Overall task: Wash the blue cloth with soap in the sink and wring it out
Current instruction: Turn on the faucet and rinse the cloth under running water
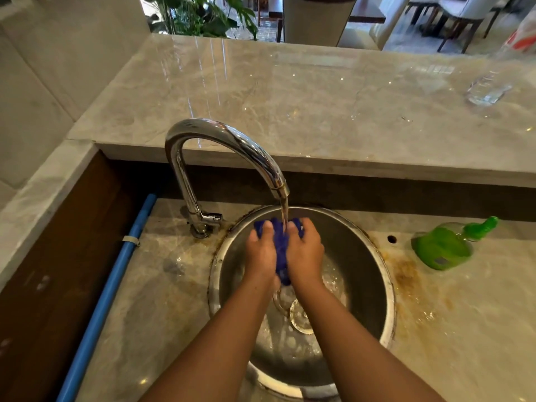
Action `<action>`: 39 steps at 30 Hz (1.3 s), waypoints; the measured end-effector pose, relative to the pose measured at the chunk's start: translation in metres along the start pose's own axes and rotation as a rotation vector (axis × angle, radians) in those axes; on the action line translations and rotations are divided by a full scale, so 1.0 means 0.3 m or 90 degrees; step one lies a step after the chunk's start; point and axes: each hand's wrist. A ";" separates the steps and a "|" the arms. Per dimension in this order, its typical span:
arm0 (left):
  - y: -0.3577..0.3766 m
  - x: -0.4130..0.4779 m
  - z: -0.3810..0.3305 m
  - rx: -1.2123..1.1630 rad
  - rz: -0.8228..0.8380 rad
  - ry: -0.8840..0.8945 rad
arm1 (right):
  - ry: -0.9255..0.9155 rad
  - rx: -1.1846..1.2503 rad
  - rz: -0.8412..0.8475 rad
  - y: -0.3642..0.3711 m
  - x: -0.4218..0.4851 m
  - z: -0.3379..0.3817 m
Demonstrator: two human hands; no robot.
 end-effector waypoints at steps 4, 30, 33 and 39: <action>0.034 0.037 -0.057 0.003 -0.036 0.021 | -0.086 0.011 0.005 -0.010 -0.077 0.034; 0.072 0.027 0.004 0.068 0.003 0.058 | 0.062 0.004 -0.128 0.035 0.113 0.076; 0.059 0.079 -0.046 0.109 -0.036 0.107 | 0.044 0.025 -0.097 0.052 0.045 0.061; 0.092 0.024 -0.018 0.055 -0.003 0.043 | 0.052 -0.006 -0.112 0.024 0.120 0.101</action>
Point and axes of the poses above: each hand's wrist, its own x-axis towards the middle knuckle, its own y-axis out of the palm, z = x × y, and after that the axes turned 4 degrees about y, right-handed
